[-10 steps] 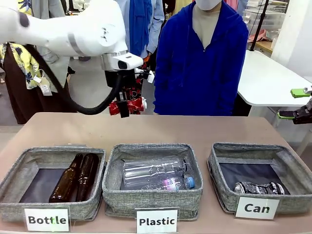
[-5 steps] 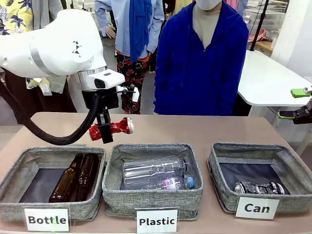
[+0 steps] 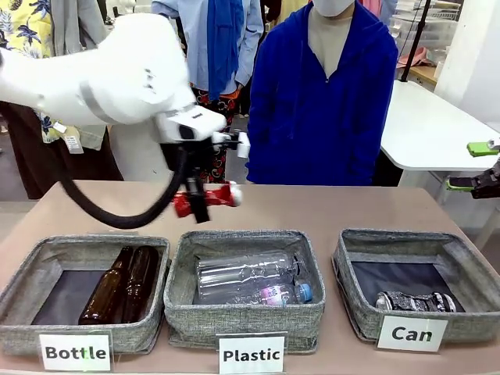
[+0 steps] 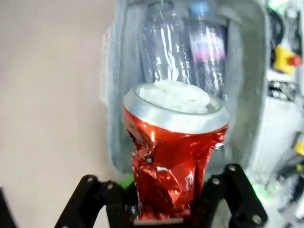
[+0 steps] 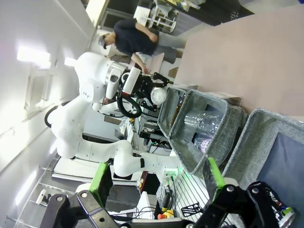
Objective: Sort the can waste into the basket.
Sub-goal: Pick up the can waste from the table and place it in the right Fabric basket.
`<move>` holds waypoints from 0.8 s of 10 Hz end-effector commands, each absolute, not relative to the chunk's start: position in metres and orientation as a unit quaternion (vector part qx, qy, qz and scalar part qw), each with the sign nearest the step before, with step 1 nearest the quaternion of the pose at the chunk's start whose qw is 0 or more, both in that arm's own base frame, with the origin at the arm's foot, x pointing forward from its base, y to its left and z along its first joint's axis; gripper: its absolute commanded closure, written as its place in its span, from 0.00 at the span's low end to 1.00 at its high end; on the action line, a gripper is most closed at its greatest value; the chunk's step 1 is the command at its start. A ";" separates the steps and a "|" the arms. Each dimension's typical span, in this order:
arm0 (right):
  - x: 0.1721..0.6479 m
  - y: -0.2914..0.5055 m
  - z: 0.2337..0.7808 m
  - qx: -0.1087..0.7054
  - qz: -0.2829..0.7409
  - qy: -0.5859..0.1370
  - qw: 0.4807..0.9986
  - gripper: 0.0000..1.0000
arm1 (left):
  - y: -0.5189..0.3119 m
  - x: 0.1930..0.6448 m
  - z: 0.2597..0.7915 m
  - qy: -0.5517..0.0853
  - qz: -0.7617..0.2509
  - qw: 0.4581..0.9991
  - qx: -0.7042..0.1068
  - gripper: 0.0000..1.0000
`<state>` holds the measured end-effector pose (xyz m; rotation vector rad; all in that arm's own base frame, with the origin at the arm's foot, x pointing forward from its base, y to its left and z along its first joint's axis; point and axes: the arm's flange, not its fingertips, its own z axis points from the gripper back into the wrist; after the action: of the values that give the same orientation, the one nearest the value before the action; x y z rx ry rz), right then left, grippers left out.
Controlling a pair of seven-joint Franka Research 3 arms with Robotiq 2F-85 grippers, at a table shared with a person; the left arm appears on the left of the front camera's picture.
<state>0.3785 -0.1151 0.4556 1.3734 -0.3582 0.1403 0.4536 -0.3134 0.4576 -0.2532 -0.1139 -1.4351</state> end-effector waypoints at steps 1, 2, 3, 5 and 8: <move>0.339 -0.170 0.501 0.581 0.035 -0.211 0.785 0.00 | -0.400 0.462 0.448 -0.113 -0.698 0.700 -0.095 1.00; 0.323 -0.191 0.506 0.553 0.022 -0.227 0.801 0.00 | -0.445 0.465 0.450 -0.139 -0.733 0.658 -0.101 1.00; 0.308 -0.212 0.505 0.516 0.012 -0.240 0.822 0.00 | -0.482 0.461 0.453 -0.157 -0.756 0.629 -0.095 1.00; 0.272 -0.245 0.496 0.432 0.007 -0.248 0.867 0.00 | -0.558 0.444 0.455 -0.222 -0.765 0.600 -0.068 1.00; 0.261 -0.262 0.501 0.431 0.009 -0.253 0.866 0.00 | -0.644 0.442 0.439 -0.200 -0.808 0.536 -0.140 1.00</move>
<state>0.2535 -0.2713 0.4906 0.8236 -0.5155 0.0467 0.4289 -0.6179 0.4346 -0.2818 -0.5220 -1.8757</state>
